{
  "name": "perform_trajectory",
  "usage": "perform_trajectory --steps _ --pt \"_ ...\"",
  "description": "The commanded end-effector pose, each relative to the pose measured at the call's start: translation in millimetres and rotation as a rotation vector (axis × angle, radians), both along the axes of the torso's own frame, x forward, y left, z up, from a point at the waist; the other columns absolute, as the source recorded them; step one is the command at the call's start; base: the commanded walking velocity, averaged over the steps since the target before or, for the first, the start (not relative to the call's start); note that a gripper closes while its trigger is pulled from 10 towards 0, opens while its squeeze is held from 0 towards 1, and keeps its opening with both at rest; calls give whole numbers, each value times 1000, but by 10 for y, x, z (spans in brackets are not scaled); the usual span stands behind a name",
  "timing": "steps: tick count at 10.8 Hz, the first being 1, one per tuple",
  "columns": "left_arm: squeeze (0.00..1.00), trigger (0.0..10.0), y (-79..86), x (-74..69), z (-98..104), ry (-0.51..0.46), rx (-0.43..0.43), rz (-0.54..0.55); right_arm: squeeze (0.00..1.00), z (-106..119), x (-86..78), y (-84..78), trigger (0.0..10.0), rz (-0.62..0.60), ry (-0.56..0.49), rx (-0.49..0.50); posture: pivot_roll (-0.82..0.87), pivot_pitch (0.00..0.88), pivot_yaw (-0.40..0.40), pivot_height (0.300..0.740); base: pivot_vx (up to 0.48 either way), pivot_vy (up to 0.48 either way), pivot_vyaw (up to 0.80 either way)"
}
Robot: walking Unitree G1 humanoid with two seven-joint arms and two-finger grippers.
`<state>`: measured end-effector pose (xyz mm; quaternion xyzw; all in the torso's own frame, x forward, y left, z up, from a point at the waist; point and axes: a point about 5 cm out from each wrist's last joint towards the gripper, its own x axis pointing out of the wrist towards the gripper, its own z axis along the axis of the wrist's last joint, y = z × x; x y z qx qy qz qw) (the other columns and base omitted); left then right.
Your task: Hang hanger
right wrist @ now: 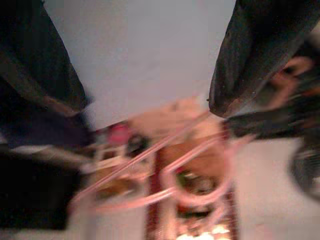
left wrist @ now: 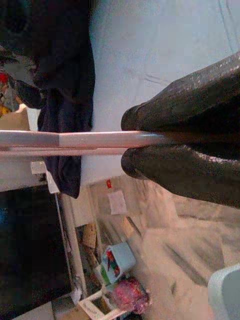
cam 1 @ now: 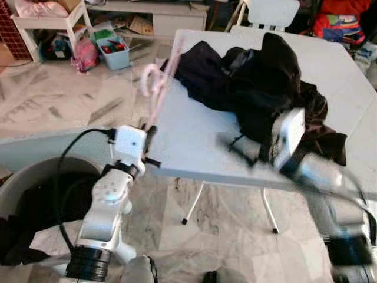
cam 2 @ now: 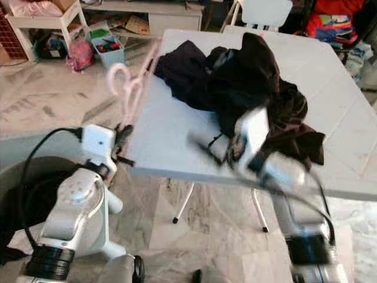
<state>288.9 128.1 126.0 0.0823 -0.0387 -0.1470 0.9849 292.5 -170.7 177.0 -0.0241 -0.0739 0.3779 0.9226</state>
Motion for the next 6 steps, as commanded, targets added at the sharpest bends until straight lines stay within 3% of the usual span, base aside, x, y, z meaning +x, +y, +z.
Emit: perform_trajectory --steps 1,3,6 --pt "0 10000 -18 21 85 -33 11 -6 0 -33 88 -139 10000 -158 -21 -38 -18 41 -42 740 0 0 0" --pt "0 10000 -28 17 80 -23 14 -5 0 -110 163 -235 10000 -328 -1 -25 -18 39 -45 740 -148 0 0" --pt "0 10000 -47 25 76 -27 21 -10 0 -194 178 -222 10000 -364 -11 -54 -20 35 -45 740 -315 0 0"
